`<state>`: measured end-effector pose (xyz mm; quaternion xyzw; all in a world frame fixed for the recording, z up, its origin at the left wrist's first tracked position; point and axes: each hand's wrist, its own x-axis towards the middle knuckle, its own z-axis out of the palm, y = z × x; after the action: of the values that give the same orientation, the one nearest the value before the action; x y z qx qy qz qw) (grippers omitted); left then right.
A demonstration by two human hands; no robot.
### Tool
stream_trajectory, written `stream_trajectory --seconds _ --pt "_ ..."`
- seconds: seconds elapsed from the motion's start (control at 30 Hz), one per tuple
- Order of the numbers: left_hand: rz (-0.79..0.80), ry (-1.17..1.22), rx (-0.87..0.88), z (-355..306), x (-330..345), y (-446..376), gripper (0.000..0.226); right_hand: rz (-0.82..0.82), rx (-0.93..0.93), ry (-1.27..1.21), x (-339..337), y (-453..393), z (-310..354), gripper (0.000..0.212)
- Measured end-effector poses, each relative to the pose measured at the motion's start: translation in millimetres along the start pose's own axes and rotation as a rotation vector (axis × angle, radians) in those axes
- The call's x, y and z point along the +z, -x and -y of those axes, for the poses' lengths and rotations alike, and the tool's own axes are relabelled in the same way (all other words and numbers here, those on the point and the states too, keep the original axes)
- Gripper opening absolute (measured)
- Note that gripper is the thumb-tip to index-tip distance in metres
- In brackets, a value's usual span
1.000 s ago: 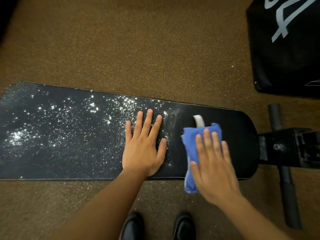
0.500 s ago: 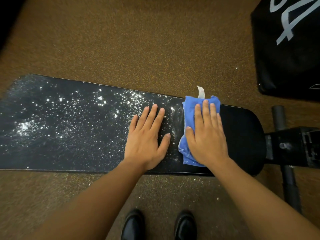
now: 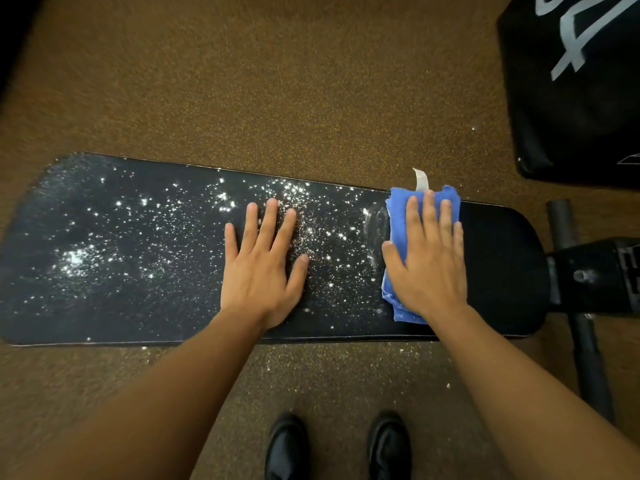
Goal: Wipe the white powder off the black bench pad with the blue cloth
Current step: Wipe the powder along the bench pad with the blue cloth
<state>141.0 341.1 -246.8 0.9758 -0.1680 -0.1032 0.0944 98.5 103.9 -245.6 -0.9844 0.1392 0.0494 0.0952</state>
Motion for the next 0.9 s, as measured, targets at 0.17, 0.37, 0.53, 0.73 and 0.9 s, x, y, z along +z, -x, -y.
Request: stream_trajectory --seconds 0.17,0.37,0.53,0.73,0.9 --pt "0.003 -0.013 0.002 3 1 2 0.069 0.001 0.025 0.009 0 2 1 0.075" --pt "-0.017 0.003 -0.005 3 1 2 0.069 0.013 0.025 0.01 1 6 0 0.074" --pt "-0.028 0.007 -0.01 0 1 2 0.069 0.014 0.052 0.044 1 1 4 0.071" --pt "-0.044 -0.001 -0.016 1 4 3 0.069 0.018 0.114 0.007 2 -7 25 0.067" --pt "-0.052 0.019 -0.003 2 3 4 0.069 0.039 -0.115 -0.017 11 41 45 0.065"
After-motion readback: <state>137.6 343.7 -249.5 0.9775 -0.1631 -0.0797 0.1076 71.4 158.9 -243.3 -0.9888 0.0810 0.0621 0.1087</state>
